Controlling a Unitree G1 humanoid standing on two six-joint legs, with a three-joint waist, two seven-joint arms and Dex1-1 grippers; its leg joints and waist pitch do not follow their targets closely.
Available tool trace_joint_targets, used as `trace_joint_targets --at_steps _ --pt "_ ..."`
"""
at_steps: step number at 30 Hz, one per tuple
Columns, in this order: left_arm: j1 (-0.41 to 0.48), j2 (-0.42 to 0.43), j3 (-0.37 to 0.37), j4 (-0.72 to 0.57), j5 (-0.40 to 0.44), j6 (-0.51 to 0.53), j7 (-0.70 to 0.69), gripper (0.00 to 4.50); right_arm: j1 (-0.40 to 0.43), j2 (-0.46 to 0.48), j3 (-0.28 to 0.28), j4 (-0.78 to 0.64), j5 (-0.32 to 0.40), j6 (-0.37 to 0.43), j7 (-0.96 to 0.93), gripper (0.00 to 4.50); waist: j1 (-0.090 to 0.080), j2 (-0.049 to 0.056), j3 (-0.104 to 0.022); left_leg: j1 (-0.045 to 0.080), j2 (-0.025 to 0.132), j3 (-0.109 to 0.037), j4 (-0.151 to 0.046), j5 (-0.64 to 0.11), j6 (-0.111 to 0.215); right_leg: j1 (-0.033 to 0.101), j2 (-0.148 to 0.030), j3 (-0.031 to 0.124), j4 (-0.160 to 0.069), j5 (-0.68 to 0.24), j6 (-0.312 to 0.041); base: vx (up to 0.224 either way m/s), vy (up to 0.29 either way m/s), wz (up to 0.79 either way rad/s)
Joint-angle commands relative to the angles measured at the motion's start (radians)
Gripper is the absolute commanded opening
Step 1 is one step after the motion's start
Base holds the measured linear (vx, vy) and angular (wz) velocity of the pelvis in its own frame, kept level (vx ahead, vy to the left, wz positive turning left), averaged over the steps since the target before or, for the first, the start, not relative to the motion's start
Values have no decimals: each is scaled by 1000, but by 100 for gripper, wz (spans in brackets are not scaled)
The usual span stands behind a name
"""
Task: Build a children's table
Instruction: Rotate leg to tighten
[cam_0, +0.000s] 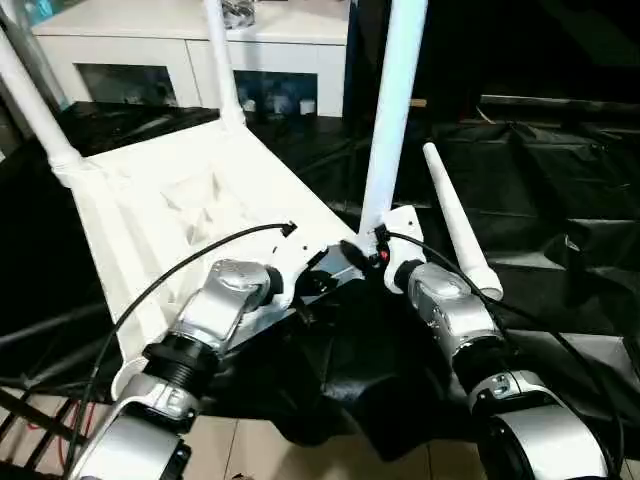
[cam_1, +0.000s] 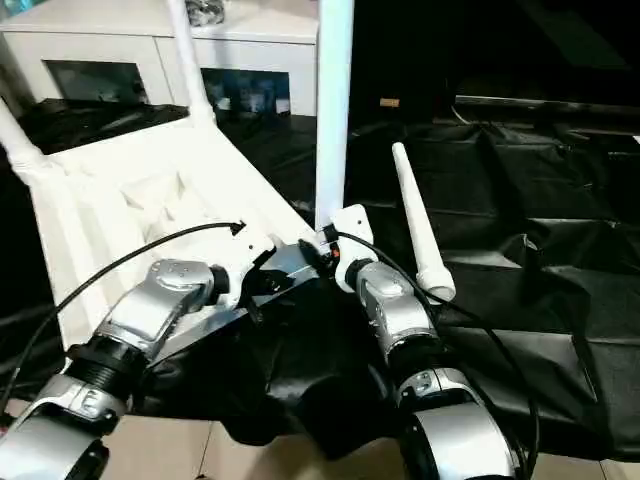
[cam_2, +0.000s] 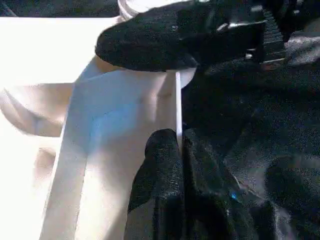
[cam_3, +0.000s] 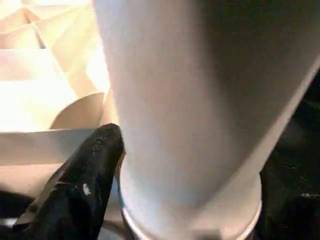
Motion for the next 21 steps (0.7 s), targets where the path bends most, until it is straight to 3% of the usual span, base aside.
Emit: trace_joint_targets --at_steps 1,5,8,11,12,16,21 --pt "-1 -16 -37 -39 -36 -37 -59 0 12 34 69 25 -14 9 78 379 8 -4 -62 -4 16 -2 -61 -162 48 56 -58 40 -69 -96 -229 0 0 0" --pt "25 38 -56 -81 -47 -55 -167 0 33 -35 109 -34 -9 -50 269 379 12 4 -61 -2 19 2 -56 -140 78 53 -55 39 -60 -8 -271 0 0 0" --pt "39 73 -66 -108 -58 -55 -233 0 65 -84 130 -105 23 -45 434 379 19 5 -63 0 22 2 -54 -149 85 55 -55 39 -58 -1 -275 0 0 0" --pt "40 75 -66 -109 -59 -55 -236 0 67 -87 131 -109 26 -44 443 379 26 2 -62 -2 22 3 -54 -141 90 56 -53 38 -56 10 -277 0 0 0" --pt "56 110 -76 -135 -70 -55 -291 0 113 -148 171 -201 60 -2 615 379 32 2 -60 2 22 3 -55 -156 84 55 -53 38 -60 -17 -275 0 0 0" --pt "68 134 -84 -152 -78 -56 -325 0 138 -186 196 -242 73 19 698 365 46 1 -61 1 25 4 -54 -154 89 54 -53 38 -57 -20 -268 0 0 0" --pt "82 157 -87 -175 -87 -47 -367 0 158 -202 203 -277 87 40 750 321 52 0 -58 4 25 2 -59 -194 58 52 -56 40 -67 -113 -250 0 0 0"
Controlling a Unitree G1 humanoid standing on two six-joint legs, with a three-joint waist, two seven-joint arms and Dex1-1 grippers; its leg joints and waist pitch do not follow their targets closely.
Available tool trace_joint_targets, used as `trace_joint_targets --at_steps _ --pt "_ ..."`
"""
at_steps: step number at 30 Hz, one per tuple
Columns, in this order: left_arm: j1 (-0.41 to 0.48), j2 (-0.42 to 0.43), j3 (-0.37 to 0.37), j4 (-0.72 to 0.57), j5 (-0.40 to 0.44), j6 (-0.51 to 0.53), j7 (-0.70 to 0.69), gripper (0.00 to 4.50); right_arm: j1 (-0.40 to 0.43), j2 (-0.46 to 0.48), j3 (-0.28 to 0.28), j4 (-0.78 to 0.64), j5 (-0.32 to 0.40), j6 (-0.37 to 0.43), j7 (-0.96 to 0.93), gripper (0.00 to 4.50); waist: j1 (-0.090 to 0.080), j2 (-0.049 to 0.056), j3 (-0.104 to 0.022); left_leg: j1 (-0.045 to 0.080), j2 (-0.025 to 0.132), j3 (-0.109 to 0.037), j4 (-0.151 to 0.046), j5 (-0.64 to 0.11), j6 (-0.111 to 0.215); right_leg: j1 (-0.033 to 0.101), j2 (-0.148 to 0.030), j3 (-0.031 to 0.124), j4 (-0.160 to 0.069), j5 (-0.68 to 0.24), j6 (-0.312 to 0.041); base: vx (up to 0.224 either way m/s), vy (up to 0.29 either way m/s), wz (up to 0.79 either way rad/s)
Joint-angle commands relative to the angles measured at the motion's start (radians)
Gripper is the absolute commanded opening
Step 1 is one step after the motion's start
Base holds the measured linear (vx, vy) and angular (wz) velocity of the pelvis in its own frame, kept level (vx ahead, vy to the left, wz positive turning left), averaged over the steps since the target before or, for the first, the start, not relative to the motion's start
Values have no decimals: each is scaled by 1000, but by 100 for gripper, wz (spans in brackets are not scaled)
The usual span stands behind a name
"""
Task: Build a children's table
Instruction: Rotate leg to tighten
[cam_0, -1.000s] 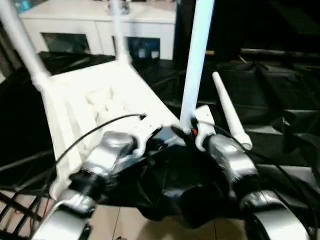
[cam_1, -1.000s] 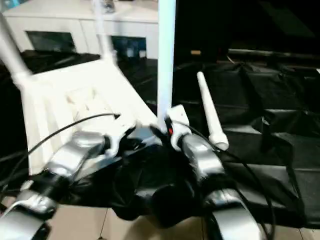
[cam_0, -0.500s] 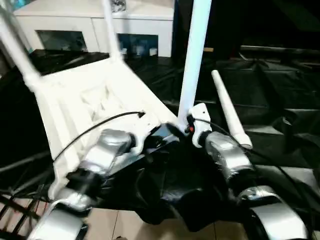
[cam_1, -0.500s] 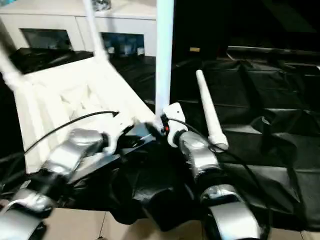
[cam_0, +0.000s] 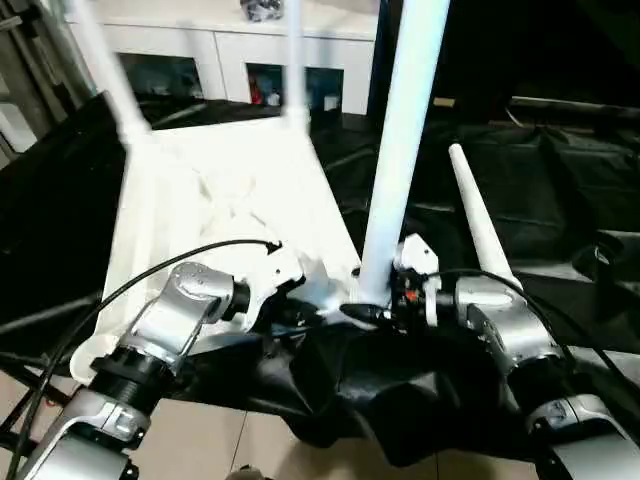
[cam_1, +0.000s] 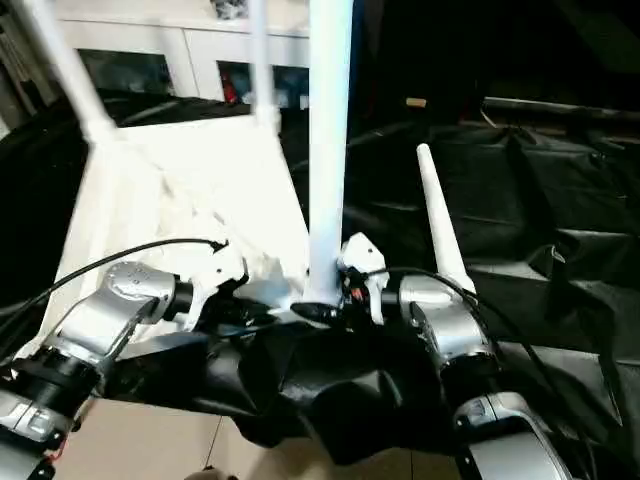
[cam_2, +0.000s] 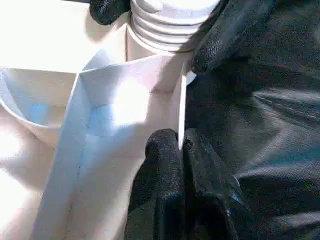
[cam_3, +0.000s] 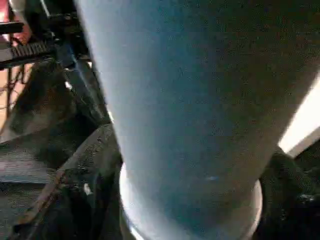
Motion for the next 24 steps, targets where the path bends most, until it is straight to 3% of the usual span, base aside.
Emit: trace_joint_targets --at_steps 1,8,10,11,15,16,18,21,23,24 --pt "2 -16 -23 -41 -27 -2 -25 0 21 20 62 -48 10 27 72 321 -5 0 -59 9 24 2 -64 -188 54 53 -56 42 -66 -105 -249 0 0 0" --pt "-12 -49 -6 -13 -15 1 44 0 29 41 55 -43 -2 49 14 279 -5 1 -60 9 22 1 -63 -177 51 53 -54 41 -66 -82 -250 0 0 0" --pt "-32 -80 8 20 -2 8 110 0 6 80 31 22 -38 43 -131 276 -9 0 -55 8 20 2 -66 -198 39 51 -55 42 -70 -121 -243 0 0 0" --pt "-37 -89 12 29 2 10 127 0 -1 90 24 44 -50 37 -176 275 -14 0 -52 11 18 -2 -72 -244 15 52 -59 40 -80 -231 -219 0 0 0" --pt "-81 -166 48 95 25 38 266 0 -55 172 -34 172 -91 55 -481 274 -31 -1 -48 12 15 -6 -78 -277 -8 50 -59 41 -90 -326 -180 0 0 0" --pt "-81 -166 48 95 25 38 266 0 -55 172 -34 172 -91 55 -481 274 -34 -1 -48 13 14 -6 -76 -281 -11 49 -59 42 -91 -335 -177 0 0 0" --pt "-96 -192 62 116 27 50 315 0 -74 196 -57 209 -87 64 -564 274 -41 -2 -50 16 13 -7 -76 -286 -11 48 -59 41 -95 -346 -172 0 0 0" --pt "-131 -254 81 162 36 67 416 0 -132 254 -91 302 -96 95 -788 274 -50 -2 -53 10 11 -6 -74 -250 -7 51 -56 41 -90 -289 -185 0 0 0" --pt "-130 -267 75 162 41 61 425 0 -142 271 -85 313 -95 86 -772 274 -50 -6 -55 7 10 -4 -72 -233 11 53 -57 41 -88 -262 -186 0 0 0" --pt "-127 -266 69 159 43 54 415 0 -142 275 -86 310 -93 77 -753 309 -49 -7 -56 6 11 -3 -71 -224 16 53 -56 41 -87 -247 -187 0 0 0"
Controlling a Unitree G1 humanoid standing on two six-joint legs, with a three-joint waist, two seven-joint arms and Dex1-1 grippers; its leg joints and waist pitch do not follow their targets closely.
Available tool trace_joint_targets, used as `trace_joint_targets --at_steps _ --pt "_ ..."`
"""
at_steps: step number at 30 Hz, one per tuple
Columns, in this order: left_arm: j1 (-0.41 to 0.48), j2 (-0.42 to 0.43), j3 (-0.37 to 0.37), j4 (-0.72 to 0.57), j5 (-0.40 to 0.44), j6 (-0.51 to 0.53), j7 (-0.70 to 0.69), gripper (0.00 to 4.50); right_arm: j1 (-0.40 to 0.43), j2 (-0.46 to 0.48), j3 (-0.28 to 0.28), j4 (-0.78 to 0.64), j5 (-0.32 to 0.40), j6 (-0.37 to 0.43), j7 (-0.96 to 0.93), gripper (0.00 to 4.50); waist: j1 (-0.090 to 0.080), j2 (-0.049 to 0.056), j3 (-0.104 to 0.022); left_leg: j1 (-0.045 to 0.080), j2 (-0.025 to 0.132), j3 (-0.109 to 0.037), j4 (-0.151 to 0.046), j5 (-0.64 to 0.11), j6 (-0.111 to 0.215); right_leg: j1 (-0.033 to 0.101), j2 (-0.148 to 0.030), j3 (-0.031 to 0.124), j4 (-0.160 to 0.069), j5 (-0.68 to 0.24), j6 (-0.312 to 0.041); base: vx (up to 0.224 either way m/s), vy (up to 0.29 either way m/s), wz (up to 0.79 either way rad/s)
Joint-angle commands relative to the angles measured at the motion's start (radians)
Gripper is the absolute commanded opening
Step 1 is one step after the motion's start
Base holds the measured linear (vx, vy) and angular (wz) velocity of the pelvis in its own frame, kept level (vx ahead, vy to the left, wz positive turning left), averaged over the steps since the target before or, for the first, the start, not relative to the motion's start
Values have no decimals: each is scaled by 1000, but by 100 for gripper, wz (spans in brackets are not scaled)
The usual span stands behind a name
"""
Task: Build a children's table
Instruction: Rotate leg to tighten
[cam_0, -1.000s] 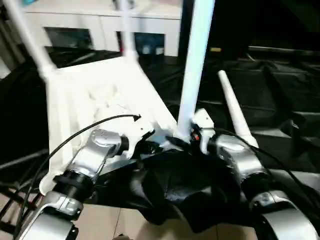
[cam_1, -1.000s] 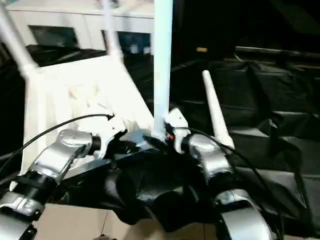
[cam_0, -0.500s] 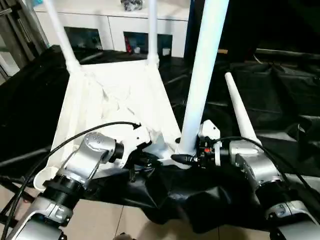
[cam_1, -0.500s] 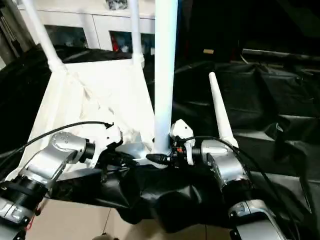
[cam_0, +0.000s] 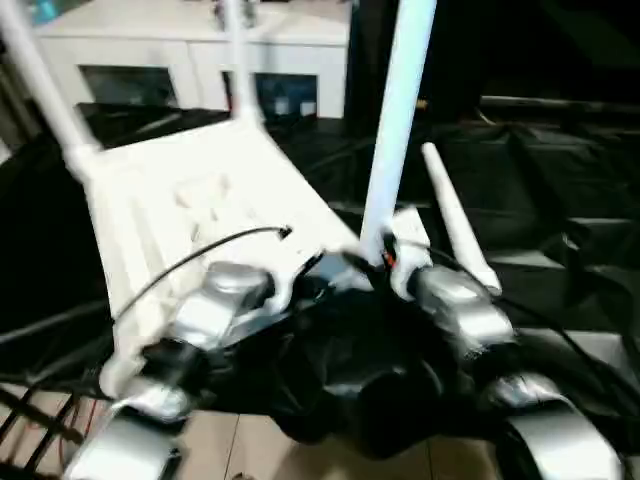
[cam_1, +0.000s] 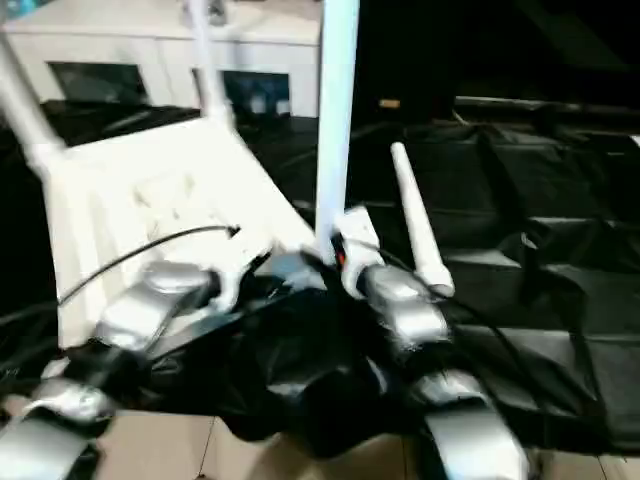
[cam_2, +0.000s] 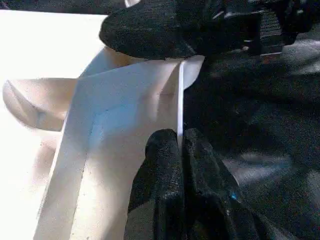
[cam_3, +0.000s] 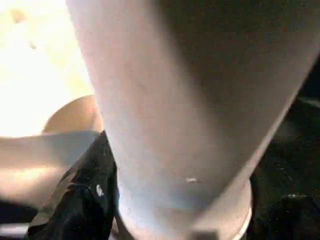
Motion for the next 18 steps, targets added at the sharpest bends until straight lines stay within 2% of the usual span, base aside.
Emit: trace_joint_targets --at_steps 1,3,5,9,12,14,15,18 --pt "-20 -33 -19 -22 -16 -24 -16 0 22 55 43 57 -14 38 61 330 6 -7 -56 -6 13 -2 -66 -208 28 48 -56 39 -83 -217 -195 0 0 0" --pt "-13 -28 -24 -28 -16 -39 -33 0 17 58 33 61 -8 27 79 347 7 -5 -59 -6 14 -1 -64 -185 36 49 -56 39 -78 -163 -211 0 0 0" --pt "-2 -19 -31 -41 -24 -54 -59 0 11 51 45 62 -17 -15 104 372 6 -6 -58 -6 15 0 -63 -185 44 50 -57 39 -77 -147 -225 0 0 0" --pt "15 4 -42 -64 -34 -73 -106 0 24 16 87 24 -20 -81 229 372 5 -6 -57 -6 15 1 -63 -197 51 51 -58 39 -78 -157 -230 0 0 0" --pt "22 16 -45 -72 -36 -78 -126 0 38 -4 99 -6 -12 -92 295 372 8 -6 -58 -6 17 2 -61 -183 64 52 -57 40 -74 -122 -239 0 0 0" --pt "32 40 -50 -88 -42 -85 -168 0 63 -41 110 -62 8 -104 414 372 9 -7 -58 -6 17 2 -60 -179 73 53 -55 39 -73 -104 -245 0 0 0" --pt "36 54 -52 -95 -44 -93 -188 0 74 -60 115 -89 19 -100 473 372 13 -4 -58 -6 17 2 -59 -176 79 54 -55 39 -71 -93 -246 0 0 0" --pt "49 93 -59 -119 -56 -108 -253 0 107 -121 138 -157 48 -71 639 372 19 -4 -61 -4 20 4 -56 -158 95 51 -53 38 -67 -53 -264 0 0 0"
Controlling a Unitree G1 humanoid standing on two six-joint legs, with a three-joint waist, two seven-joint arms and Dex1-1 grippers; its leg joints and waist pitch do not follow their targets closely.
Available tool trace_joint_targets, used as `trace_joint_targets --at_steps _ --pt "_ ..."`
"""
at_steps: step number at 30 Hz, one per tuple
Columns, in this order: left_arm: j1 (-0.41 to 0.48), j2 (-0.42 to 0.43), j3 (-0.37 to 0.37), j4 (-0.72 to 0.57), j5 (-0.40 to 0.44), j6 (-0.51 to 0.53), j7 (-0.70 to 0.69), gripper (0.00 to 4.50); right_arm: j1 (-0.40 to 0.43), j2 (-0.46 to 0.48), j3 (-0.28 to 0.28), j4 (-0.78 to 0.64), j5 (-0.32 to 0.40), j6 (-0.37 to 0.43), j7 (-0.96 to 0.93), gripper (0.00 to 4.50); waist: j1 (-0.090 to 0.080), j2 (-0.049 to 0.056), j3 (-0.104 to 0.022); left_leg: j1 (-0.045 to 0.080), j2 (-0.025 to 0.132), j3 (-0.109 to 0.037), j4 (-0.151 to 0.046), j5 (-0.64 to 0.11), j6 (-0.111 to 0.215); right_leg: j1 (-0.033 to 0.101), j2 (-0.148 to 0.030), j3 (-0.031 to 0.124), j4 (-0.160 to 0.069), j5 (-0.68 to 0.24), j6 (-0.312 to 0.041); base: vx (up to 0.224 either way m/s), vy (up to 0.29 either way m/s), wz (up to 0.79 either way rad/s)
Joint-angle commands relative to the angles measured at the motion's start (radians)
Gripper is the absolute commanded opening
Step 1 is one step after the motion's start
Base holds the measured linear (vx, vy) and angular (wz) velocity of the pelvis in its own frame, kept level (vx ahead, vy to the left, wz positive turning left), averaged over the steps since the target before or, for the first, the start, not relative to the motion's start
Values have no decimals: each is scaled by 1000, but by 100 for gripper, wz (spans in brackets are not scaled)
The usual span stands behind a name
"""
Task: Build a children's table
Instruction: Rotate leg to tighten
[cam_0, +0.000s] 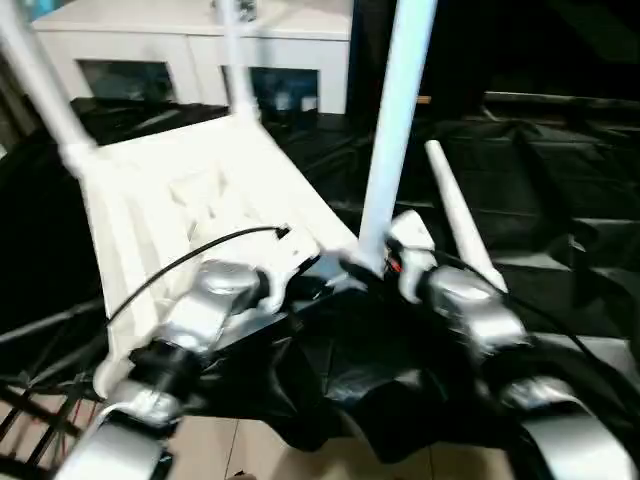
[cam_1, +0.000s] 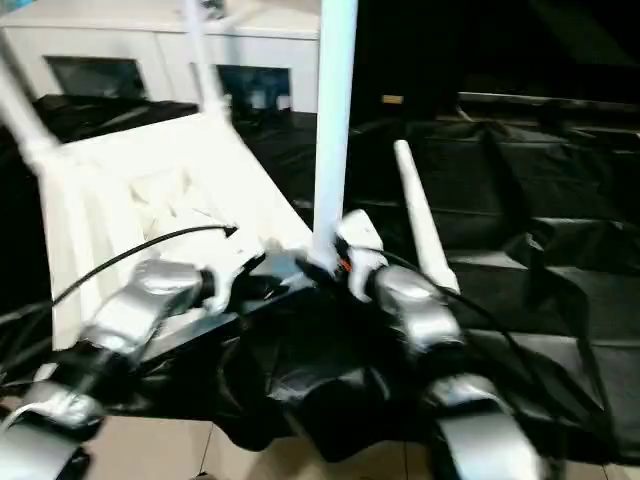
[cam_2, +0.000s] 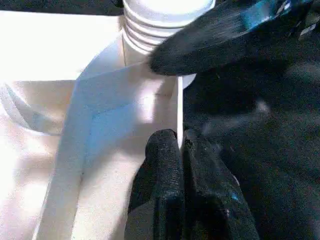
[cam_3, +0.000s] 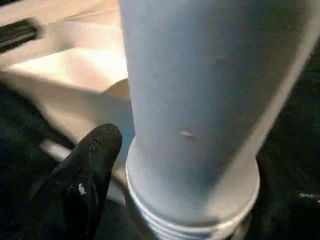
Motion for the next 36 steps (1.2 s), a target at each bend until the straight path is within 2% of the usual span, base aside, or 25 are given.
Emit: trace_joint_targets --at_steps 1,2,5,8,9,11,19,23,26,28,29,30,31,33,36 --pt "-2 -13 -36 -49 -41 -38 -61 0 21 10 87 -67 25 25 178 372 8 -3 -62 6 21 3 -55 -153 97 59 -53 39 -62 -43 -267 0 0 0" --pt "1 -8 -37 -54 -42 -40 -72 0 24 2 90 -75 29 27 198 372 14 -3 -61 3 23 4 -55 -148 101 57 -54 38 -60 -38 -273 0 0 0" --pt "10 11 -40 -73 -48 -36 -106 0 36 -22 104 -96 31 31 245 372 23 -4 -61 6 24 5 -55 -154 93 55 -57 39 -61 -60 -272 0 0 0" --pt "30 43 -48 -109 -66 -34 -174 0 51 -46 112 -125 32 43 298 372 28 -3 -60 4 24 4 -56 -162 82 57 -56 40 -61 -71 -262 0 0 0" --pt "37 54 -53 -121 -72 -34 -196 0 55 -50 115 -132 33 50 309 350 29 -2 -61 4 25 2 -57 -159 81 56 -57 39 -60 -70 -260 0 0 0" --pt "44 64 -57 -134 -78 -33 -215 0 61 -56 119 -145 33 63 324 338 28 -2 -61 5 25 3 -58 -166 77 54 -56 39 -60 -75 -262 0 0 0" --pt "48 70 -51 -136 -67 -30 -212 0 80 -57 130 -185 35 101 351 275 35 -4 -61 5 23 3 -57 -154 66 55 -56 40 -60 -77 -252 0 0 0" --pt "42 55 -44 -122 -61 -16 -173 0 82 -44 126 -174 27 102 314 271 36 -4 -62 5 22 3 -56 -142 70 55 -56 40 -58 -56 -257 0 0 0" --pt "15 18 -23 -64 -32 -11 -70 0 66 -8 99 -127 8 120 193 271 35 -7 -60 6 21 2 -59 -167 55 56 -58 40 -64 -107 -245 0 0 0" --pt "-6 -19 0 -23 -24 8 9 0 46 29 76 -69 -15 127 54 271 31 -5 -56 6 20 0 -62 -188 38 53 -59 41 -70 -166 -229 0 0 0" --pt "-37 -69 33 31 -17 37 114 0 15 83 44 14 -41 139 -141 271 20 -4 -47 11 16 -1 -69 -241 3 47 -59 40 -82 -286 -206 0 0 0" --pt "-38 -72 35 34 -17 39 120 0 13 87 42 19 -43 140 -152 271 20 -4 -47 11 16 -1 -69 -241 3 47 -59 40 -82 -286 -206 0 0 0" --pt "-55 -94 45 58 -17 47 156 0 -4 116 26 58 -48 145 -242 271 14 -6 -50 13 14 -4 -69 -261 -12 52 -65 41 -88 -345 -182 0 0 0" --pt "-87 -131 60 94 -22 55 205 0 -36 171 -4 123 -43 151 -389 270 4 -5 -48 9 12 -7 -74 -275 -16 50 -61 39 -93 -380 -154 0 0 0" --pt "-104 -152 63 109 -26 43 222 0 -56 201 -17 159 -45 148 -463 270 1 -5 -52 12 10 -4 -69 -269 -4 44 -61 41 -97 -365 -152 0 0 0"
